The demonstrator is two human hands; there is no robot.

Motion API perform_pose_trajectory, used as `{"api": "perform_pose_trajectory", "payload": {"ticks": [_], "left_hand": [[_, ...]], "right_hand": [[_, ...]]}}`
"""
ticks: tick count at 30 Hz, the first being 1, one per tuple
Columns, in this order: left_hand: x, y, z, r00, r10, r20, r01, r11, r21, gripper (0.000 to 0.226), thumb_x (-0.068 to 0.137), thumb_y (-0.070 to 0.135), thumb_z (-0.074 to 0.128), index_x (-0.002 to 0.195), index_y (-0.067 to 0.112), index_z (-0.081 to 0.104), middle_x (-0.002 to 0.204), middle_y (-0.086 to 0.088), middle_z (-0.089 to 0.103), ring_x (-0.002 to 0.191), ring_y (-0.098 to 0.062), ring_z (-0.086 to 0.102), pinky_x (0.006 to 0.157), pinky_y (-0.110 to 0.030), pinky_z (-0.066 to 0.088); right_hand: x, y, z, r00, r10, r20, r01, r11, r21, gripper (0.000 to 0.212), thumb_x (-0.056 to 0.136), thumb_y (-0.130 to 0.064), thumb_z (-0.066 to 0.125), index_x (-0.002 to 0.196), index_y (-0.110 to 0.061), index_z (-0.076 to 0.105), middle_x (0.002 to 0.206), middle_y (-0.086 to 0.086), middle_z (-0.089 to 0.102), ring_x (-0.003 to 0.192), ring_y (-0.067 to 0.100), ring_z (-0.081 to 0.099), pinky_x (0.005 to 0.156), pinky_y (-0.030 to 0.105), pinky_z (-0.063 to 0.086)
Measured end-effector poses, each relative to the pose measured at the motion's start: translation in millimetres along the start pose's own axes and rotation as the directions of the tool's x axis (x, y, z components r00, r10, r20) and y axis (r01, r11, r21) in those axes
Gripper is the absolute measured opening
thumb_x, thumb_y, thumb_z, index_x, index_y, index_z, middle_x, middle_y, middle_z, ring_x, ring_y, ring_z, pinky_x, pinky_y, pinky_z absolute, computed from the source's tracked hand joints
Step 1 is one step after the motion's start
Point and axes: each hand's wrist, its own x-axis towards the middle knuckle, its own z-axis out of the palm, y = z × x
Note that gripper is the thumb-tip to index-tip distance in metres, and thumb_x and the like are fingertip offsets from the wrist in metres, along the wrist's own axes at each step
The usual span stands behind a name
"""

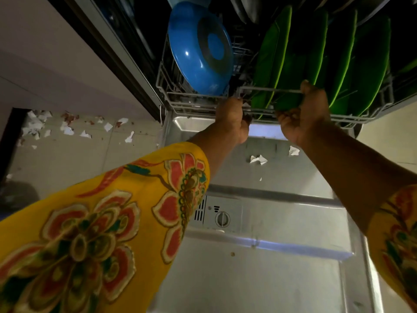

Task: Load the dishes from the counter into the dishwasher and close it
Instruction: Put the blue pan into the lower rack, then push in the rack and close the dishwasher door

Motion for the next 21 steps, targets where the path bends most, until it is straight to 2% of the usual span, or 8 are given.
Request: {"api": "perform_pose_trajectory", "payload": {"ticks": [5, 8, 11, 13, 15, 17, 18, 21], "left_hand": [[12, 9, 4, 0.998, -0.054, 0.015, 0.053, 0.995, 0.086, 0.022, 0.095, -0.001, 0.035, 0.081, 0.009, 0.048, 0.073, -0.008, 0.047, 0.064, -0.016, 0.044, 0.071, -0.032, 0.043], [16, 17, 8, 0.997, -0.057, 0.055, 0.048, 0.988, 0.147, 0.017, 0.096, 0.004, 0.037, 0.100, 0.005, 0.054, 0.086, -0.012, 0.054, 0.076, -0.021, 0.050, 0.076, -0.036, 0.044], [16, 15, 6, 0.993, -0.084, 0.085, 0.071, 0.987, 0.147, 0.035, 0.095, 0.005, 0.039, 0.128, 0.004, 0.049, 0.114, -0.020, 0.056, 0.107, -0.027, 0.056, 0.087, -0.040, 0.043], [11, 12, -1, 0.990, -0.086, 0.108, 0.072, 0.989, 0.126, 0.029, 0.095, 0.006, 0.040, 0.121, 0.009, 0.053, 0.101, -0.013, 0.056, 0.099, -0.022, 0.054, 0.088, -0.041, 0.041], [6, 10, -13, 0.989, -0.101, 0.107, 0.091, 0.991, 0.093, 0.014, 0.095, 0.011, 0.044, 0.105, 0.014, 0.054, 0.097, -0.006, 0.053, 0.093, -0.019, 0.049, 0.087, -0.040, 0.039], [-4, 7, -27, 0.993, -0.106, 0.057, 0.103, 0.993, 0.065, 0.013, 0.095, 0.017, 0.048, 0.106, 0.018, 0.054, 0.116, -0.006, 0.053, 0.108, -0.022, 0.050, 0.087, -0.038, 0.039], [-11, 3, -35, 0.994, -0.109, 0.027, 0.108, 0.993, 0.041, 0.016, 0.095, 0.020, 0.049, 0.110, 0.019, 0.055, 0.119, -0.005, 0.053, 0.110, -0.022, 0.050, 0.088, -0.037, 0.039], [-37, -13, -56, 0.991, -0.128, -0.042, 0.127, 0.992, -0.019, 0.028, 0.096, 0.025, 0.049, 0.122, 0.015, 0.055, 0.108, -0.001, 0.055, 0.102, -0.020, 0.051, 0.094, -0.038, 0.039]], "right_hand": [[11, -11, 12, 0.999, -0.042, 0.002, 0.042, 0.997, -0.072, 0.055, 0.094, -0.032, 0.051, 0.143, -0.018, 0.030, 0.150, 0.016, 0.025, 0.130, 0.032, 0.038, 0.107, 0.036, 0.039], [25, -19, 24, 0.997, -0.042, 0.066, 0.048, 0.995, -0.091, 0.053, 0.090, -0.038, 0.054, 0.137, -0.019, 0.037, 0.145, 0.017, 0.034, 0.125, 0.033, 0.044, 0.101, 0.039, 0.044], [33, -23, 28, 0.995, -0.036, 0.092, 0.047, 0.992, -0.114, 0.061, 0.087, -0.043, 0.056, 0.139, -0.017, 0.036, 0.144, 0.016, 0.035, 0.127, 0.035, 0.043, 0.105, 0.046, 0.041], [33, -22, 23, 0.995, -0.046, 0.087, 0.056, 0.992, -0.113, 0.062, 0.089, -0.044, 0.054, 0.141, -0.017, 0.034, 0.143, 0.016, 0.037, 0.124, 0.032, 0.046, 0.103, 0.041, 0.044], [26, -17, 12, 0.992, -0.017, 0.125, 0.026, 0.997, -0.070, 0.064, 0.089, -0.047, 0.052, 0.142, -0.016, 0.033, 0.141, 0.016, 0.042, 0.107, 0.024, 0.057, 0.086, 0.032, 0.054], [11, -6, 3, 0.992, 0.027, 0.120, -0.023, 0.999, -0.029, 0.069, 0.089, -0.053, 0.048, 0.145, -0.016, 0.031, 0.143, 0.018, 0.042, 0.074, 0.013, 0.062, 0.052, 0.020, 0.053], [3, 2, -2, 0.994, 0.045, 0.097, -0.043, 0.999, -0.025, 0.071, 0.089, -0.054, 0.046, 0.147, -0.017, 0.028, 0.145, 0.019, 0.038, 0.068, 0.011, 0.061, 0.049, 0.019, 0.052], [-28, 32, -15, 0.996, 0.078, 0.044, -0.078, 0.997, 0.001, 0.070, 0.092, -0.052, 0.042, 0.147, -0.011, 0.027, 0.134, 0.015, 0.047, 0.098, 0.019, 0.058, 0.084, 0.031, 0.049]]}}
